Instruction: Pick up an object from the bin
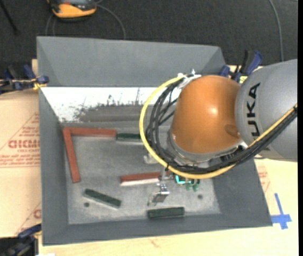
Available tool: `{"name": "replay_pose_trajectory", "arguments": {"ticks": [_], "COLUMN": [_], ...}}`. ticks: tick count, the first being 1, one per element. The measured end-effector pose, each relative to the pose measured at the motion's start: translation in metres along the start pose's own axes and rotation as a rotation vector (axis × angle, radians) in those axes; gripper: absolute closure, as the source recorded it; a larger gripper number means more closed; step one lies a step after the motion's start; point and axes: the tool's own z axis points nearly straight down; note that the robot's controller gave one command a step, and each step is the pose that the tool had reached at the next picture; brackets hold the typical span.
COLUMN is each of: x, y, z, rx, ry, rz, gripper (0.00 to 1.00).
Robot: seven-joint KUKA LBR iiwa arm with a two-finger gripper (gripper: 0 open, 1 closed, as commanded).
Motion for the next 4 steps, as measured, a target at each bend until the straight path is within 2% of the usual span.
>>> {"name": "replay_pose_trajectory", "arguments": {"ticks": [1,2,3,4], "x": [-0.002,-0.038,-0.085,-0.090], "y": [0.000,-0.023,-0.051,-0.051], "z": [-0.004,0.050,0.141,0.144], "rx": [-0.001,-0.002,0.000,-0.002], "ry": [-0.008,-0.016,-0.015,-0.018], "rz": [0.003,0.034,0.038,0.036], "gripper": [0.00,0.00,0.00,0.00]}}
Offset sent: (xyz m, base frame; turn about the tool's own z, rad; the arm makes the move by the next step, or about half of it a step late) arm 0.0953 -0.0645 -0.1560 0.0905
